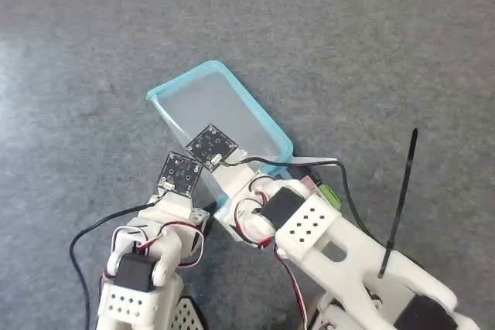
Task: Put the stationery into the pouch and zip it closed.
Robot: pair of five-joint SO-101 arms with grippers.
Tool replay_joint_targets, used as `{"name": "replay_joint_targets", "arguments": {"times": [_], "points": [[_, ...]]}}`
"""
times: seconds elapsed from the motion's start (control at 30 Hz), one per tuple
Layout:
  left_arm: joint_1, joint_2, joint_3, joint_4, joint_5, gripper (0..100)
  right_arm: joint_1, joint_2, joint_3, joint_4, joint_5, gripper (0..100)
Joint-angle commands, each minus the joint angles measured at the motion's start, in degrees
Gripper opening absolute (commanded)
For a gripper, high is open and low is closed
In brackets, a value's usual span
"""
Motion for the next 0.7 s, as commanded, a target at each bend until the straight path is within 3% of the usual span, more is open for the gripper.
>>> {"name": "replay_joint_targets", "arguments": {"times": [0.0, 0.2, 0.67], "points": [[0.26, -1.05, -0.48, 0.26, 0.53, 19, -0.22, -0.13, -0.44, 0.48, -3.34, 19.4], [0.26, -1.05, -0.48, 0.26, 0.53, 19, -0.22, -0.13, -0.44, 0.48, 2.37, 19.4], [1.58, -1.05, -0.48, 0.26, 0.35, 19, -0.22, -0.22, 0.35, 0.13, 2.46, 19.4]]}}
